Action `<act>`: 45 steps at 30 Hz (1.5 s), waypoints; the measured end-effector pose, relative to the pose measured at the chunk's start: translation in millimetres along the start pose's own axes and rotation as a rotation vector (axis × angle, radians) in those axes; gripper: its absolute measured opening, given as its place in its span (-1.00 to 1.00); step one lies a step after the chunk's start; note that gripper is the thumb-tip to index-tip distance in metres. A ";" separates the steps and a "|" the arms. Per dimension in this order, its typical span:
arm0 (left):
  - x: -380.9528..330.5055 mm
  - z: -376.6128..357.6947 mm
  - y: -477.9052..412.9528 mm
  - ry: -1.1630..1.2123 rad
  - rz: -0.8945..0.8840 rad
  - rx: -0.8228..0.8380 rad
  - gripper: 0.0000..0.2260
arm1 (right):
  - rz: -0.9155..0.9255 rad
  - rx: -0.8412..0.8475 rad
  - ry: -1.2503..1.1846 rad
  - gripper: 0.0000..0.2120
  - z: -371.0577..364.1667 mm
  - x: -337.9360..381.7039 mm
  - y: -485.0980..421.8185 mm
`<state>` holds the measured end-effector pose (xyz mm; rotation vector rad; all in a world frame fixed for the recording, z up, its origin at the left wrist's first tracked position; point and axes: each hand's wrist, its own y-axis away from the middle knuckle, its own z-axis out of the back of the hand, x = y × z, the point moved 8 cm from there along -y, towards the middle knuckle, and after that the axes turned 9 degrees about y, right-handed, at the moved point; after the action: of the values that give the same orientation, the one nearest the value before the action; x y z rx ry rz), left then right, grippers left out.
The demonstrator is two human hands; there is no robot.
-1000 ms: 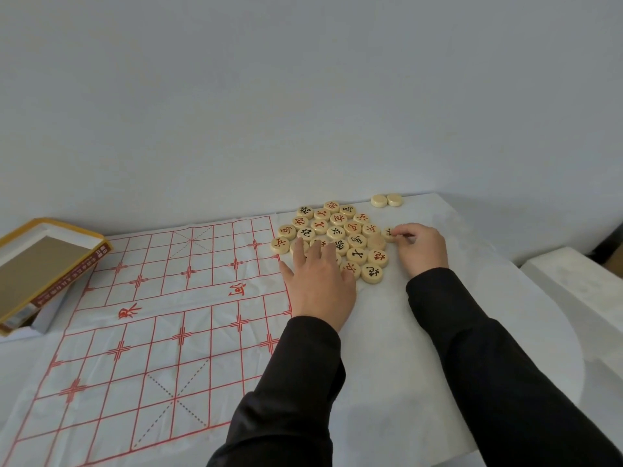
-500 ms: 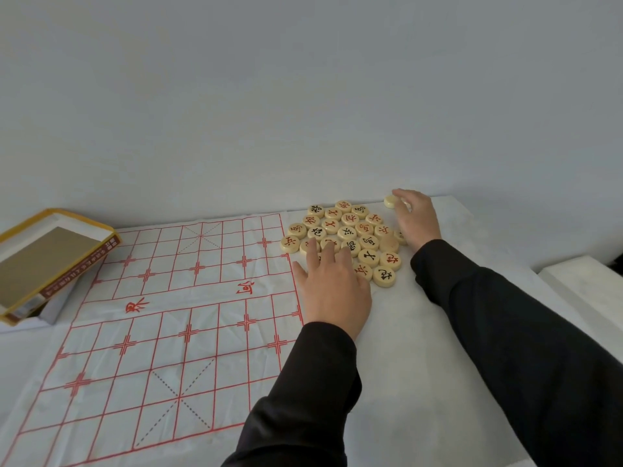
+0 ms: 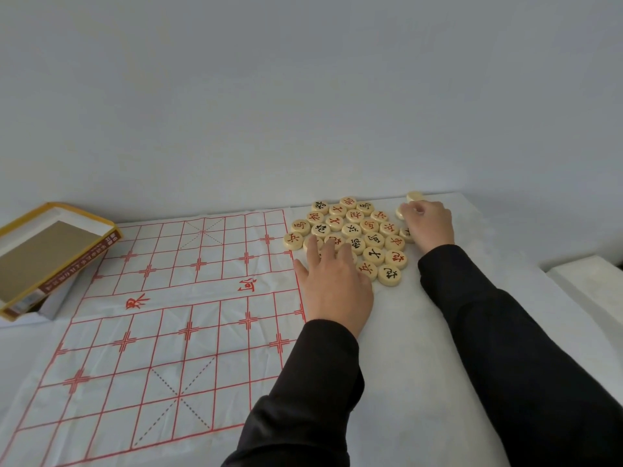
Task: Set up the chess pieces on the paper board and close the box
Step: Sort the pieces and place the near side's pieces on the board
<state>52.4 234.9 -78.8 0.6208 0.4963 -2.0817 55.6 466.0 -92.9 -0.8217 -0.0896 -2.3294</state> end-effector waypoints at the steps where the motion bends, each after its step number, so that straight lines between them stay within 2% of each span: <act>1: -1.0 -0.5 0.0 0.000 -0.003 0.002 -0.57 | -0.037 -0.003 0.036 -0.65 0.2 -0.2 -0.8; 5: -1.7 -1.4 0.1 0.001 -0.005 0.007 -0.57 | -0.095 -0.037 0.154 -0.76 2.6 1.4 0.7; 9: -1.8 -0.5 0.3 0.010 -0.005 -0.003 -0.58 | -0.095 -0.071 0.052 -0.91 3.6 -3.1 -1.6; 11: -2.8 -1.6 0.8 0.003 -0.009 0.000 -0.59 | -0.138 -0.116 -0.112 -0.77 8.4 -9.6 0.1; 13: -3.1 -2.1 1.2 -0.002 -0.011 0.001 -0.59 | -0.156 -0.184 -0.236 -0.78 16.7 -15.2 3.5; 17: -2.4 -1.4 0.5 -0.003 -0.009 -0.004 -0.58 | -0.066 -0.241 -0.157 -0.80 25.2 -10.6 8.0; 25: -1.6 -0.4 -0.6 0.003 -0.001 -0.006 -0.57 | 0.100 -0.004 -0.059 -0.77 7.0 0.4 11.7; 27: -1.7 -1.5 -0.5 -0.002 0.000 0.003 -0.57 | 0.045 0.005 -0.194 -0.71 9.7 -0.8 15.7; 29: -2.1 -1.2 -0.3 -0.005 -0.001 0.002 -0.57 | -0.050 -0.073 -0.412 -0.67 19.5 -5.7 18.8; 30: -2.2 -0.8 -0.3 -0.002 -0.001 -0.001 -0.57 | -0.084 -0.131 -0.444 -0.65 24.7 -9.5 19.7; 33: -2.0 0.1 -0.7 0.009 -0.001 -0.005 -0.57 | -0.126 -0.124 -0.139 -0.58 25.2 -11.5 24.2; 35: -0.5 0.7 -0.9 0.008 0.007 -0.009 -0.57 | -0.073 -0.040 0.058 -0.56 15.6 -3.7 28.6; 37: 3.2 3.3 -1.4 0.015 0.031 -0.028 -0.57 | 0.012 0.031 0.134 -0.54 4.8 7.3 31.9; 40: 7.3 5.3 -1.5 0.024 0.067 -0.031 -0.56 | 0.093 0.088 0.120 -0.50 -4.7 15.1 31.8; 43: 4.6 4.1 0.0 0.023 0.056 -0.021 -0.56 | 0.055 0.034 -0.054 -0.54 0.3 13.1 23.4; 45: 3.4 4.4 0.5 0.024 0.048 -0.025 -0.57 | 0.066 0.002 -0.067 -0.53 3.6 14.6 16.0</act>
<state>50.1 230.1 -77.4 0.6377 0.5155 -2.0224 58.7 446.2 -83.9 -0.8886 -0.0926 -2.2403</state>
